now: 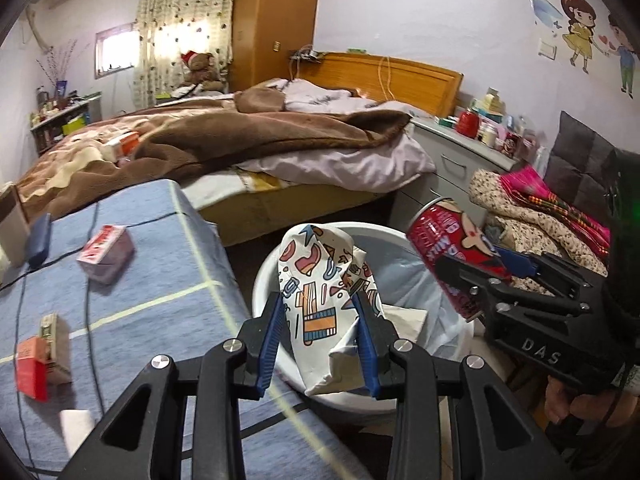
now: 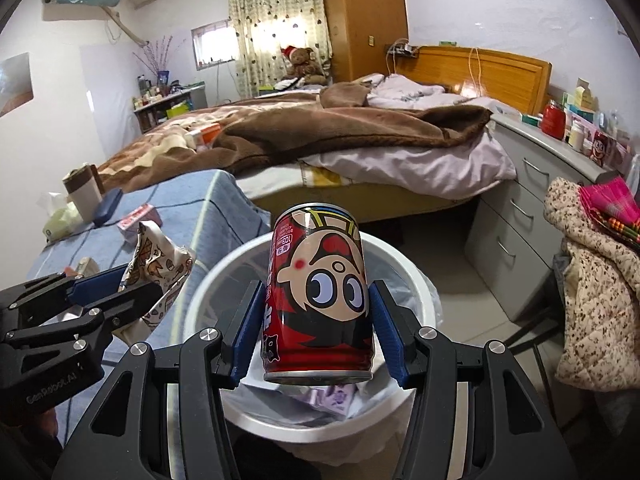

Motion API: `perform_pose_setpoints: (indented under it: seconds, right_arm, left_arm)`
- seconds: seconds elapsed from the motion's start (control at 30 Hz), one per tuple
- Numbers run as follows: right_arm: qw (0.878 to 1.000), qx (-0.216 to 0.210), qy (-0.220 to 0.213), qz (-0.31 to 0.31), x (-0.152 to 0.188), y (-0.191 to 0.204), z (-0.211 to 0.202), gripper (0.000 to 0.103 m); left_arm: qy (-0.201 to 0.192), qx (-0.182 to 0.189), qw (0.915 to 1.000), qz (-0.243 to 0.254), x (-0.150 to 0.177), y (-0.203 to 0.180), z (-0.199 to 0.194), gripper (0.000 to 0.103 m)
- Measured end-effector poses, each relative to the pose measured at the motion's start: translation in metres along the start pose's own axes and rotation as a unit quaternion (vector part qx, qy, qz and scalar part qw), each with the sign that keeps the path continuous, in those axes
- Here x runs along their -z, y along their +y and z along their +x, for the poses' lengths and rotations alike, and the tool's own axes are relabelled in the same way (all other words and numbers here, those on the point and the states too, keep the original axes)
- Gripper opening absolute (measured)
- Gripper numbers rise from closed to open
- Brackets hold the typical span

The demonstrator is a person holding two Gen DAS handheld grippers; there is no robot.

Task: Collect trash
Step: 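Carry the wrapper and red can over the bin and open both grippers, then move both open grippers back over the table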

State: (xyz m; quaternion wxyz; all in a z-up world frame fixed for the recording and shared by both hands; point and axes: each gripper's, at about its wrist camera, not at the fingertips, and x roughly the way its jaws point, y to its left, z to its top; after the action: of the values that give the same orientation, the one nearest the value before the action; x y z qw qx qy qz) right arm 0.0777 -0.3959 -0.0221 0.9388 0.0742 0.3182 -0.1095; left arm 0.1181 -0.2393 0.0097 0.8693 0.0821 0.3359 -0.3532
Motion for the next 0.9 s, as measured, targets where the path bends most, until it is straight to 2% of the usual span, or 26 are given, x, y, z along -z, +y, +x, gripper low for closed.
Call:
perform_pose_setpoints:
  seconds: [0.37,0.6,0.67,0.73,0.8,0.9]
  right_arm:
    - [0.999,0.010,0.029,0.011,0.003,-0.018,0.018,0.054]
    - [0.999,0.008,0.045,0.005,0.005,-0.019,0.026,0.055]
    - [0.999,0.013,0.050,0.002,0.005,-0.020,0.028,0.055]
    - [0.999,0.017,0.044,-0.001,0.004,-0.019,0.026,0.058]
    - [0.999,0.016,0.037,-0.001,0.003,-0.019,0.023,0.063]
    - [1.000,0.012,0.029,0.000,0.001,-0.019,0.018,0.064]
  left_arm:
    - [0.035,0.012,0.9993,0.000,-0.001,-0.009,0.036,0.036]
    - [0.043,0.021,0.9988,-0.012,0.000,-0.006,0.045,0.037]
    - [0.040,0.014,0.9990,-0.012,0.000,-0.005,0.043,0.043]
    - [0.037,0.018,0.9990,-0.017,-0.001,-0.003,0.041,0.053]
    - [0.033,0.014,0.9992,-0.019,-0.001,-0.001,0.038,0.056]
    - [0.028,0.007,0.9993,-0.022,-0.002,0.004,0.032,0.056]
